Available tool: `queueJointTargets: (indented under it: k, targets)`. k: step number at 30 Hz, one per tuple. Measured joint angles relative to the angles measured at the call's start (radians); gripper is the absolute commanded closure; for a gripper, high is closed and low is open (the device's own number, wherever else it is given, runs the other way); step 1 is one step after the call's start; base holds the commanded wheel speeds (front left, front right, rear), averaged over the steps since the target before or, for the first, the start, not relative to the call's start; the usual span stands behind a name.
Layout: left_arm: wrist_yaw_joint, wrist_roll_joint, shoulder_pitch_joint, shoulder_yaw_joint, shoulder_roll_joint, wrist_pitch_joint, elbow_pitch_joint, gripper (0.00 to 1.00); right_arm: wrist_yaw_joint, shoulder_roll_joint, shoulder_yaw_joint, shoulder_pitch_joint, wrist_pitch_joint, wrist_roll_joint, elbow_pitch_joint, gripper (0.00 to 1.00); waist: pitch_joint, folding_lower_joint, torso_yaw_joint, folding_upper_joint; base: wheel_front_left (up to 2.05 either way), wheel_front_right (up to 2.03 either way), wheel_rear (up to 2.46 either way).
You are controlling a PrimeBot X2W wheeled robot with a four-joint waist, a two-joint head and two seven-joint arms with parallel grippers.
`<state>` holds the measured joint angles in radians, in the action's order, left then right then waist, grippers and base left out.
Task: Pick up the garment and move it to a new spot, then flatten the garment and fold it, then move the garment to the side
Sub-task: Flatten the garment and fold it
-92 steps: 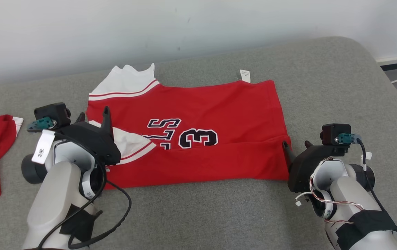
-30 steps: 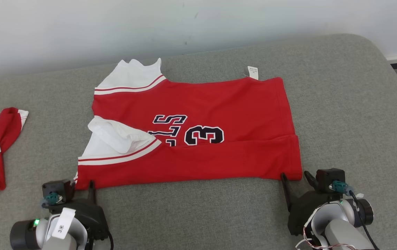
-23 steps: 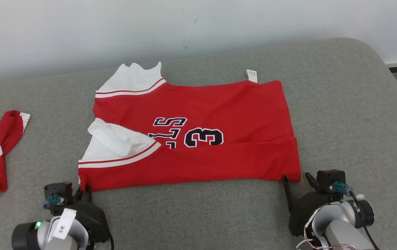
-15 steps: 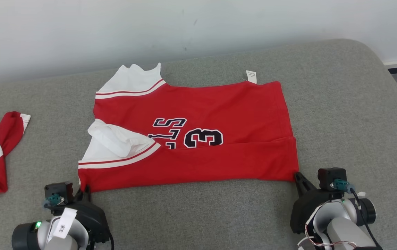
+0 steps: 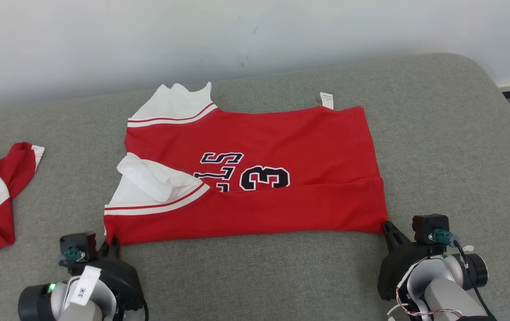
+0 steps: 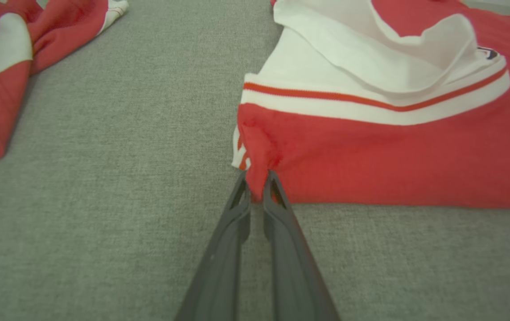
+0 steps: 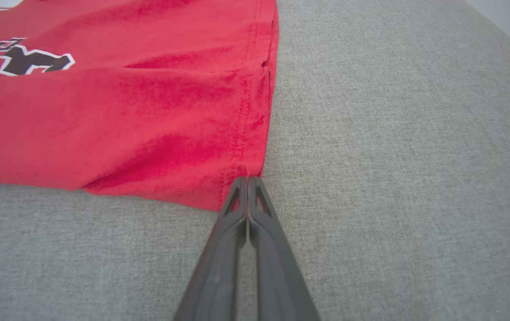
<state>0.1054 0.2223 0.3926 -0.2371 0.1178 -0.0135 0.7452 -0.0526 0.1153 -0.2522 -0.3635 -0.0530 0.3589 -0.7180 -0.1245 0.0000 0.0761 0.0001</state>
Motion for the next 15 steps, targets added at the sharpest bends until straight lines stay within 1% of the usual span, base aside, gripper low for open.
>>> queueJointTargets:
  k: [6, 8, 15]
  targets:
    - [0.000, 0.010, -0.028, 0.001, -0.010, 0.000, -0.014, 1.00, 0.002, 0.000, -0.001, 0.010, 0.000, 0.000, -0.008, 1.00, 0.011, 0.0000, -0.003, 0.0000, 0.00, 0.00, 0.00]
    - [-0.004, 0.026, -0.056, 0.001, -0.019, 0.000, -0.029, 1.00, 0.009, 0.003, 0.003, 0.030, -0.009, 0.002, -0.003, 1.00, 0.025, 0.0000, -0.006, 0.0000, 0.00, 0.00, 0.00]
    - [-0.026, 0.047, -0.109, -0.008, -0.032, -0.002, -0.077, 1.00, 0.026, 0.044, 0.021, 0.100, -0.015, 0.014, 0.025, 1.00, 0.066, 0.0000, -0.026, 0.0000, 0.00, 0.00, 0.00]
